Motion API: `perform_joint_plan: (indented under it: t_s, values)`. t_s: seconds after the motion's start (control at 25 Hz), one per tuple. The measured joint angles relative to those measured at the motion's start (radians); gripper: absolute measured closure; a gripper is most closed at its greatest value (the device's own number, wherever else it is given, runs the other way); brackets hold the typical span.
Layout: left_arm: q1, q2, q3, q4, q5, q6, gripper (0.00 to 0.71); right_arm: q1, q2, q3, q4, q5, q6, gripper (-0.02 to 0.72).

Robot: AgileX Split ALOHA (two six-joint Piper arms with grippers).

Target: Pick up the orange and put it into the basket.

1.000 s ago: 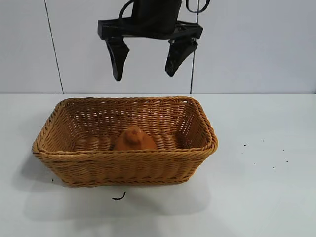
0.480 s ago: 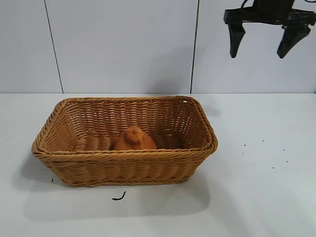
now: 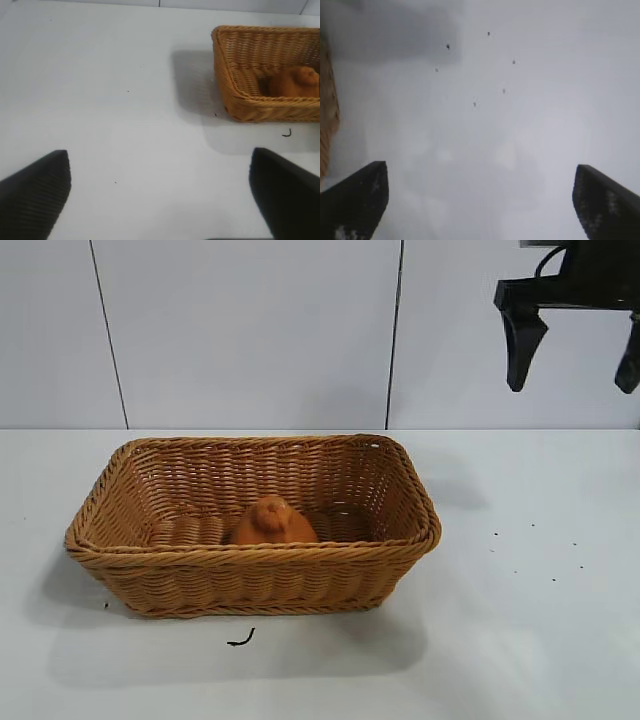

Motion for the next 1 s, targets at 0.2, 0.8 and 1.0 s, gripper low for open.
perform_joint_plan:
  t_s: [0.2,0.8,1.0]
  values:
    - [0.0,0.0,0.0,0.0,0.0,0.0,0.014,0.0,-0.278,0.278,0.006,-0.001,-0.003,0.01]
    - [0.0,0.0,0.0,0.0,0.0,0.0,0.014,0.0,-1.158,0.741,0.014,-0.182,-0.033,0.01]
    - [0.0,0.0,0.0,0.0,0.0,0.0,0.014,0.0,-1.409,0.743,0.017,-0.195,-0.033,0.01]
